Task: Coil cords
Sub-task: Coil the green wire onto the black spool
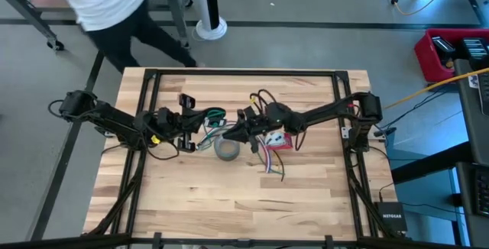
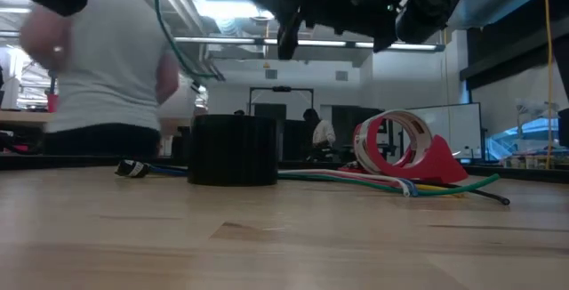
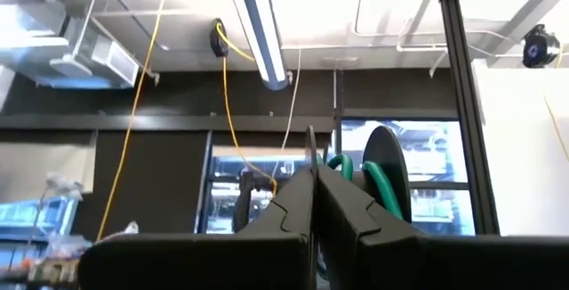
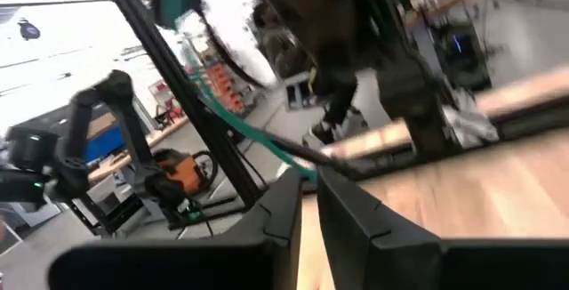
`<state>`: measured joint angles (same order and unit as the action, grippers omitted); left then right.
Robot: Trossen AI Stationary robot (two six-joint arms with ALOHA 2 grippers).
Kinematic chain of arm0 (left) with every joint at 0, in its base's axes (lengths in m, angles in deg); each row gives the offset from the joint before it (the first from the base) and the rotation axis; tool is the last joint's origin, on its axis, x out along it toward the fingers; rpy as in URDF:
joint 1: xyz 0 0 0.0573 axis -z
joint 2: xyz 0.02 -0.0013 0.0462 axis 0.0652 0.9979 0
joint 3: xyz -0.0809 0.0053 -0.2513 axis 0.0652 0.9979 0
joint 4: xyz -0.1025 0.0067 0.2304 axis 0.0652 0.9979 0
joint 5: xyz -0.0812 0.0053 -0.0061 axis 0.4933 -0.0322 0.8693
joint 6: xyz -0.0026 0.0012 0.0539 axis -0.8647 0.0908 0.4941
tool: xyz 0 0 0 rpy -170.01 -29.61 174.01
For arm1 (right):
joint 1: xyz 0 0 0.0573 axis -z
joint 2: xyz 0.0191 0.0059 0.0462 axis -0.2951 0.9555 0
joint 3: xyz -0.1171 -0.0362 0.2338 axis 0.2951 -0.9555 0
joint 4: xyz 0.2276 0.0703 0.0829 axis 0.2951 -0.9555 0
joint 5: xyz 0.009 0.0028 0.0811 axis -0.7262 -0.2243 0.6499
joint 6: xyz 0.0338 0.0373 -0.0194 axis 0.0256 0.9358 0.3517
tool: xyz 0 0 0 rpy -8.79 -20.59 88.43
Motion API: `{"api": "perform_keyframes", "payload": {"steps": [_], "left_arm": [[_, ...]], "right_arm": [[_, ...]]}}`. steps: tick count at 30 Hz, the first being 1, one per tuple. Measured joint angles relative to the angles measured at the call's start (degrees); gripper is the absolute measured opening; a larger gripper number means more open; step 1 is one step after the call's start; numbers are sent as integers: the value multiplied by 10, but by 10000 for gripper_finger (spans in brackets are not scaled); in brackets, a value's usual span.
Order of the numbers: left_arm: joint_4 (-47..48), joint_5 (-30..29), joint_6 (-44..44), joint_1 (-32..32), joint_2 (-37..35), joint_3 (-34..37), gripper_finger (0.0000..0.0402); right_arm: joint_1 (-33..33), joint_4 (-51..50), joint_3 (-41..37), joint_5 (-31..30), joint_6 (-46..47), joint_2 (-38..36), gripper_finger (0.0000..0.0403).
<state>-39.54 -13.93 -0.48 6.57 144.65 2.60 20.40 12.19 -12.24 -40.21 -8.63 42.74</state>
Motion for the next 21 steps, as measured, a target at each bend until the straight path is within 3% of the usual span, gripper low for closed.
{"api": "perform_keyframes", "payload": {"steps": [21], "left_arm": [[7, 0, 11, -18, 1, -17, 0]], "right_arm": [[2, -119, 0, -2, 7, 9, 44]]}}
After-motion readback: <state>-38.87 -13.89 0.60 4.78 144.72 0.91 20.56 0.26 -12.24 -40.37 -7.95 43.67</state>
